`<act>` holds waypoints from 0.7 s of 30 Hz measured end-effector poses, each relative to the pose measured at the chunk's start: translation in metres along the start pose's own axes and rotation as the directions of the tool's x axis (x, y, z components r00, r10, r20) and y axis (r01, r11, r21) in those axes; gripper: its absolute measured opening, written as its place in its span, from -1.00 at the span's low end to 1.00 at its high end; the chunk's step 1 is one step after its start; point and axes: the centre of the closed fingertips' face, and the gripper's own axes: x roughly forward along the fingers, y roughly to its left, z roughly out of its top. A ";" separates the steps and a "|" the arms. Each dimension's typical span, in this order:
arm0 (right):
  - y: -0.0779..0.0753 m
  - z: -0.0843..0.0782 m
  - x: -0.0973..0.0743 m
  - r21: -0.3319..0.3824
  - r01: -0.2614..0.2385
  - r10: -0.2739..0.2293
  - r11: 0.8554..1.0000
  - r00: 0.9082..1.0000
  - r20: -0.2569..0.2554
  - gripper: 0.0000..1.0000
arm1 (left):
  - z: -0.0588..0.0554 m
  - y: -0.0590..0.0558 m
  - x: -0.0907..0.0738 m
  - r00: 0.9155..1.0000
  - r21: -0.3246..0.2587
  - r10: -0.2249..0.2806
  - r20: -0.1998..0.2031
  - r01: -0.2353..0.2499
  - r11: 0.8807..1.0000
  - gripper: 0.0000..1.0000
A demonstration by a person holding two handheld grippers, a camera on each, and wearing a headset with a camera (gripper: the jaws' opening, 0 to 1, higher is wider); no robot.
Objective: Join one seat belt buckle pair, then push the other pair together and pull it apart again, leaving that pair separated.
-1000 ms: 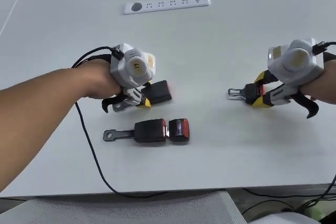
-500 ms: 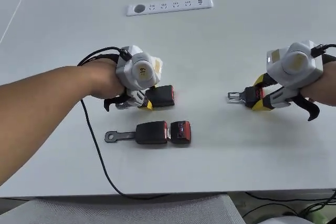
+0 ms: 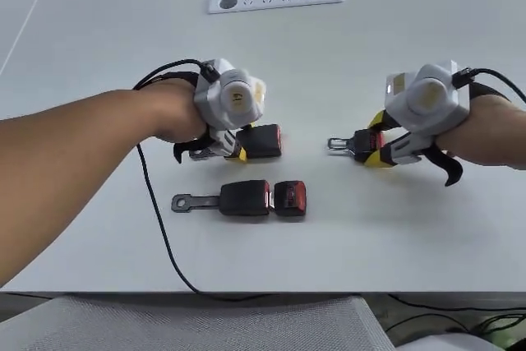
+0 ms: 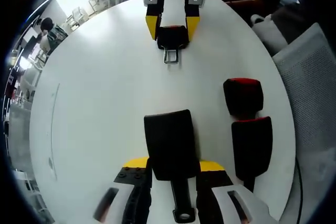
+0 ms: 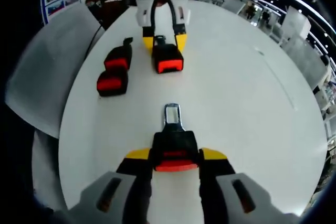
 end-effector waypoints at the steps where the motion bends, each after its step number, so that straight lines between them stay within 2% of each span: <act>1: 0.000 0.004 0.002 -0.001 0.001 -0.001 1.000 1.000 0.004 -0.34 | 0.000 0.000 0.000 1.000 0.001 0.001 0.000 -0.001 1.000 -0.35; 5: 0.001 0.024 0.014 -0.018 0.007 -0.006 1.000 1.000 0.021 -0.34 | 0.000 -0.001 0.000 1.000 -0.001 0.003 0.001 -0.003 1.000 -0.36; 12: 0.001 0.050 0.030 -0.076 0.014 -0.013 0.997 1.000 0.018 -0.34 | -0.001 0.000 0.001 1.000 -0.002 0.001 -0.003 -0.001 1.000 -0.36; 21: 0.001 0.060 0.036 -0.080 0.013 -0.011 0.997 1.000 0.027 -0.34 | -0.001 -0.002 0.000 1.000 -0.006 0.000 -0.002 0.000 1.000 -0.36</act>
